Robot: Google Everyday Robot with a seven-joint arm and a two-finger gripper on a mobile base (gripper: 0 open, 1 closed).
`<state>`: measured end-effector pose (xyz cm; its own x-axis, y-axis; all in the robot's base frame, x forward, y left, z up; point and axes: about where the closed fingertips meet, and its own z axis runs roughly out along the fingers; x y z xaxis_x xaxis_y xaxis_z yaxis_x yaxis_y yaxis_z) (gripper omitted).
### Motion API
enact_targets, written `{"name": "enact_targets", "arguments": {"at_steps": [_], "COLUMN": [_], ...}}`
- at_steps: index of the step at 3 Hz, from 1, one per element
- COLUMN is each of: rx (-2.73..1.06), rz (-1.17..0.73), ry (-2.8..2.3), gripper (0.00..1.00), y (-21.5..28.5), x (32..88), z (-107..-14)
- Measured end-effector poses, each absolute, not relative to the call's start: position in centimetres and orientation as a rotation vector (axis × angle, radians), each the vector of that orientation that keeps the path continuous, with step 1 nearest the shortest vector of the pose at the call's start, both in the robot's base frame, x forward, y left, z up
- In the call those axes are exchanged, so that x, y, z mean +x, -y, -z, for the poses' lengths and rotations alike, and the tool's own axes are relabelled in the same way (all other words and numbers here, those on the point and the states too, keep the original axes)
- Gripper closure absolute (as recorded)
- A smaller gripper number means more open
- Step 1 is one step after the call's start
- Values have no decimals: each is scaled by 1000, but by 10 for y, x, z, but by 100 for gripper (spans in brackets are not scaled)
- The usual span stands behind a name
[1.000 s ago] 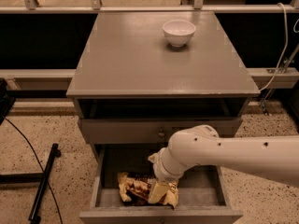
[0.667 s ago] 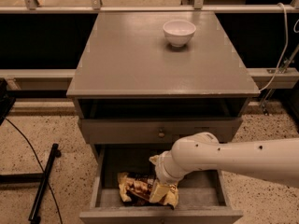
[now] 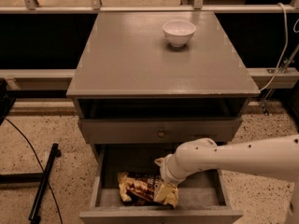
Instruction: Pick brown chip bag from middle drawer and place on counter
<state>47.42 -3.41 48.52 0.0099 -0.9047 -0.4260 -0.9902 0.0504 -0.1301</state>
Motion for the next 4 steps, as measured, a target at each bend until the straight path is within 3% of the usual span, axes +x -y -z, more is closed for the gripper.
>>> {"name": "enact_targets", "arguments": {"at_steps": [3, 4], "rx": [-1847, -1823], "rz": [-433, -430], "ry": [-2018, -2033], "gripper": [13, 18], "y": [47, 54], "x": [464, 470], "z": [-433, -438]}}
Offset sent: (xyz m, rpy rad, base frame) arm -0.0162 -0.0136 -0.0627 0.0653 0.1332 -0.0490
